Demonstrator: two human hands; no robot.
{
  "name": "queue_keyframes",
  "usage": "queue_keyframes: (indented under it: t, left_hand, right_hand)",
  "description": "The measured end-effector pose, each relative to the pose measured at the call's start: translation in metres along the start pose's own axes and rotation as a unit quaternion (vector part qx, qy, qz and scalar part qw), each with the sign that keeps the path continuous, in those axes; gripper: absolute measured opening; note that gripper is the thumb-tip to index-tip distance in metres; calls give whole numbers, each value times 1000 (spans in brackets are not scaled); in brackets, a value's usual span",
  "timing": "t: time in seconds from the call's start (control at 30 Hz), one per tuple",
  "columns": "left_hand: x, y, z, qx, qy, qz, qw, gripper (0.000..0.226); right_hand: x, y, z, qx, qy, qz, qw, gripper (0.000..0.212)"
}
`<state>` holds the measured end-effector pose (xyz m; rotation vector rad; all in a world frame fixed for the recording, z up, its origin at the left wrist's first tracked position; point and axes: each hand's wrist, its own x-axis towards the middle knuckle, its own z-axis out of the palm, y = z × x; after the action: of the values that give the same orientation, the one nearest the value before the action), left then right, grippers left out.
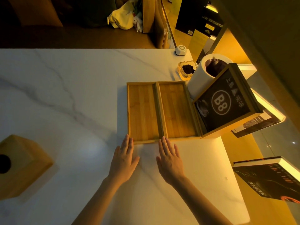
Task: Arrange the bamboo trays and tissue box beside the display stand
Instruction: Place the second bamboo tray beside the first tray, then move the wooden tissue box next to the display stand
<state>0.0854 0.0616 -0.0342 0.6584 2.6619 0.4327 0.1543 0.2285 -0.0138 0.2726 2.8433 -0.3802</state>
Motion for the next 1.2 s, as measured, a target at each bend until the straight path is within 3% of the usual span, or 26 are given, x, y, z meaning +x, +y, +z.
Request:
queue_keyframes:
  t: [0.23,0.43,0.8,0.97,1.07,1.2]
  left_hand:
    - [-2,3,-37,-70,-32,4,997,59]
    - [-21,-11,-94,-158,69,10,985,31]
    - [-98,-129,-174,-151,283,-62,945,21]
    - [-128,-198,-177,-121,335,-142,923,29]
    - [-140,-234,-171,-69,309,-188,930,46]
    - [-148,-266,-158,-155,268,-269,912,65]
  right_hand:
    - [17,-9,-43,-9,9,-15,1000,36]
    - [37,-57,-83,-160,-5,-88,983,22]
    - [31,-215,-77,30,98,-196,975,29]
    - [18,-276,-34,155,17,-193,969,36]
    - [16,-298,-9,202,-60,-177,961,53]
    - [17,-318,10,294,-181,-117,931,67]
